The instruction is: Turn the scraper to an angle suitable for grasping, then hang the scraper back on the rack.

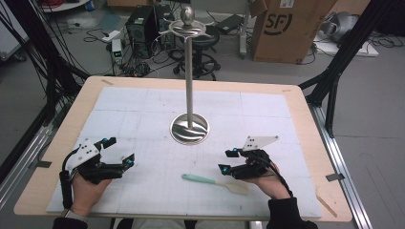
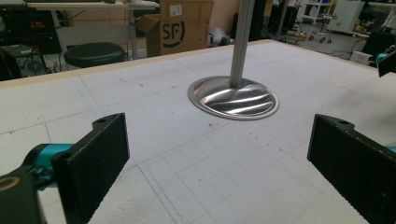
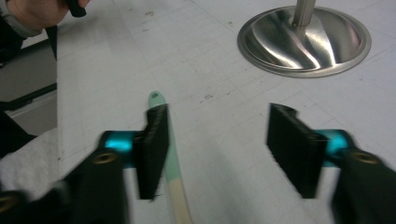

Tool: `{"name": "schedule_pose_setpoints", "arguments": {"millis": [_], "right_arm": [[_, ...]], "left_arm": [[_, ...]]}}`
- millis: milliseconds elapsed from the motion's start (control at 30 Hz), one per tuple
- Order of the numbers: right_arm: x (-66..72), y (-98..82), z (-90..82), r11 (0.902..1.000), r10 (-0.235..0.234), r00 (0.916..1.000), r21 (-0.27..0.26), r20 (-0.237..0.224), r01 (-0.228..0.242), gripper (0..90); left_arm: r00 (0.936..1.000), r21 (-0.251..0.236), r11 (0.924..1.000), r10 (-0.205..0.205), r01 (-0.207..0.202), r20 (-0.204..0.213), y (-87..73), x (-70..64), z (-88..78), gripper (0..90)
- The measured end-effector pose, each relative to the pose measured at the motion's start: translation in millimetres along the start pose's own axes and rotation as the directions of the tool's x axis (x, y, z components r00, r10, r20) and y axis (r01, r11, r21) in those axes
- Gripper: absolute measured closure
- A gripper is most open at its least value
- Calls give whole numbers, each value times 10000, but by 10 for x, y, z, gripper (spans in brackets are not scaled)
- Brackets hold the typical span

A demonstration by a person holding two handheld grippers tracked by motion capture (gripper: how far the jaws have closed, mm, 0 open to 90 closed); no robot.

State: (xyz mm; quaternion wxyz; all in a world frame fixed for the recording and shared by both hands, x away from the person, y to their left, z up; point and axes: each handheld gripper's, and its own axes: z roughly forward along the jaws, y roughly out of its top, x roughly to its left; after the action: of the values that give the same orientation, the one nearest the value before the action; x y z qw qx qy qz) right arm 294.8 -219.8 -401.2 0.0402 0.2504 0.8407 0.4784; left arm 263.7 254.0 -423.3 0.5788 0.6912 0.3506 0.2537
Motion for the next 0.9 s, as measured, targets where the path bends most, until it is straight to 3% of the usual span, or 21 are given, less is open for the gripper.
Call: {"name": "schedule_pose_setpoints", "arguments": {"millis": [167,367,500,600,800,900], "right_arm": [[18,38,-20,9994,-174,9997,286,155,170,2],[31,37,18,9984,-429,9991,363,15,428,1],[61,45,82,9926,-782,9969,930,21,777,2],[87,47,142,9858,-884,9953,1401,-396,931,2],[130,90,243,9697,-1144,9902,2075,-797,1287,2],[147,110,324,9517,-1451,9855,2600,-883,1634,2]], "left_arm": [[10000,-49,10000,-65,65,-33,-4,10,-18,62],[10000,40,10000,-45,45,-13,-7,8,-16,62],[10000,45,10000,-89,89,-24,-10,13,-31,61],[9999,7,9999,-117,117,-48,-10,17,-44,62],[9999,66,9999,-153,154,-30,-14,16,-25,61],[9999,37,9999,-152,152,4,-9,11,-5,61]]}}
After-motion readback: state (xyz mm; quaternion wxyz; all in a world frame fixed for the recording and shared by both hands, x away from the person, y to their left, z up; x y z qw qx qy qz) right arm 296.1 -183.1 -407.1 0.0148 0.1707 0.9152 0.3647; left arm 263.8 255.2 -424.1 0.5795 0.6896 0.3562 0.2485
